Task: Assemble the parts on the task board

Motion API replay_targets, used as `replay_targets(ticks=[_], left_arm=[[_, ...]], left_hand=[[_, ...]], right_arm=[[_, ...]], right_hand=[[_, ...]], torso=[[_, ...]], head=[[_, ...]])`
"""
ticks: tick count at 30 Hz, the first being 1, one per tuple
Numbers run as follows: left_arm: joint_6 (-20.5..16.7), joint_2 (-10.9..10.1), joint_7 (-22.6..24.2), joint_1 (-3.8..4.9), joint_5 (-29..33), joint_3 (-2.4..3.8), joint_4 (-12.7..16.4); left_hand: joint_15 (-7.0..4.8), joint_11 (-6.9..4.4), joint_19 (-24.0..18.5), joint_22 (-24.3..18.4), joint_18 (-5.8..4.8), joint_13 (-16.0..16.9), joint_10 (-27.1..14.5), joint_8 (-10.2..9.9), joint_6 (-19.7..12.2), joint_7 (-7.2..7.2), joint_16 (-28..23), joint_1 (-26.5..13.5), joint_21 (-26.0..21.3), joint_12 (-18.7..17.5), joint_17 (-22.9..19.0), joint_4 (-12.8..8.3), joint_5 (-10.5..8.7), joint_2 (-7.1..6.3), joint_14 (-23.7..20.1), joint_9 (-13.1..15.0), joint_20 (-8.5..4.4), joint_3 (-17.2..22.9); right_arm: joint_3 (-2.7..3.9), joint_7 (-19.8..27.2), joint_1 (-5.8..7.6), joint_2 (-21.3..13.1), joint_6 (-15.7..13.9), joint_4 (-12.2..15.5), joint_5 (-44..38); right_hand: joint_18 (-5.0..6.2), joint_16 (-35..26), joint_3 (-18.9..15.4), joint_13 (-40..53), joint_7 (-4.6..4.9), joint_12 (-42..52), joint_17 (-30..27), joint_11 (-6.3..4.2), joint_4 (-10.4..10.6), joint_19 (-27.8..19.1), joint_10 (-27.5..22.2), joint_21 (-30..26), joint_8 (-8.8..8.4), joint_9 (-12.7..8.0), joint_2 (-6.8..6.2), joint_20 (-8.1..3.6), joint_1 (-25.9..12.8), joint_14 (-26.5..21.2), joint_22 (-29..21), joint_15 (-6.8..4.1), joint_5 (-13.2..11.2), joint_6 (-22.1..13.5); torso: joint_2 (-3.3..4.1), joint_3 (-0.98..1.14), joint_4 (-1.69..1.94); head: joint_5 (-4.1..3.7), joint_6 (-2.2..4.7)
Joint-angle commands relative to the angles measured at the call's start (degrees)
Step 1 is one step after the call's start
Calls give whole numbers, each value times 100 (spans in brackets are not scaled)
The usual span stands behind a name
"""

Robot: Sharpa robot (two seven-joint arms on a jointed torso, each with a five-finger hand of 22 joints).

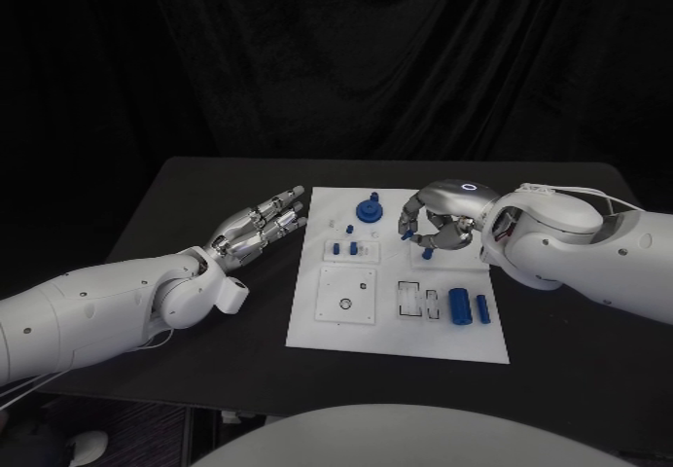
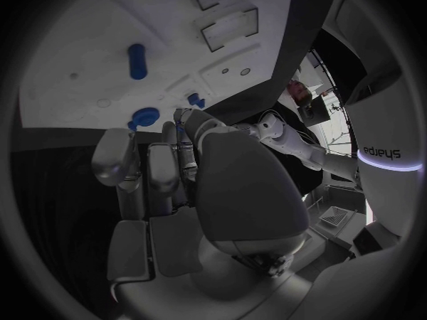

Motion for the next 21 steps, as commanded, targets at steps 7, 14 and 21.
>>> replay_targets(ticks=[7,14,21], left_arm=[[69,29,544,-14,43,6,16],[87,66,530,-18,43,6,5],[102,100,522,-25,43,6,-19]], left_hand=[[32,47,-5,-15,80,-6,-8,5,-24,33,-21,31,8,-18,-8,18,8,14,19,6,33,13],[32,50,-8,-22,82,-7,-10,5,-28,33,-21,28,6,-18,-8,21,7,14,19,5,34,13],[32,53,-12,-30,84,-7,-12,4,-32,32,-21,24,4,-19,-8,26,6,15,19,5,36,12]], right_arm=[[3,-208,-194,432,379,-31,-378],[4,-238,-284,765,538,-147,-606],[4,-300,-361,975,673,-196,-831]], right_hand=[[-98,10,-29,-19,9,-45,-17,4,-12,8,26,-24,-12,7,-1,-33,-57,12,749,-5,47,-2],[-95,12,-9,-37,21,-73,-17,14,-28,0,15,-43,-39,11,-8,-31,-43,9,745,0,118,-42],[-94,3,-15,-42,26,-80,-32,20,-23,-4,14,-52,-46,12,-19,-29,-60,1,742,4,127,-50]], torso=[[-11,-1,-11],[-9,-6,-8],[-10,-4,-13]], head=[[92,1],[118,1],[178,1]])
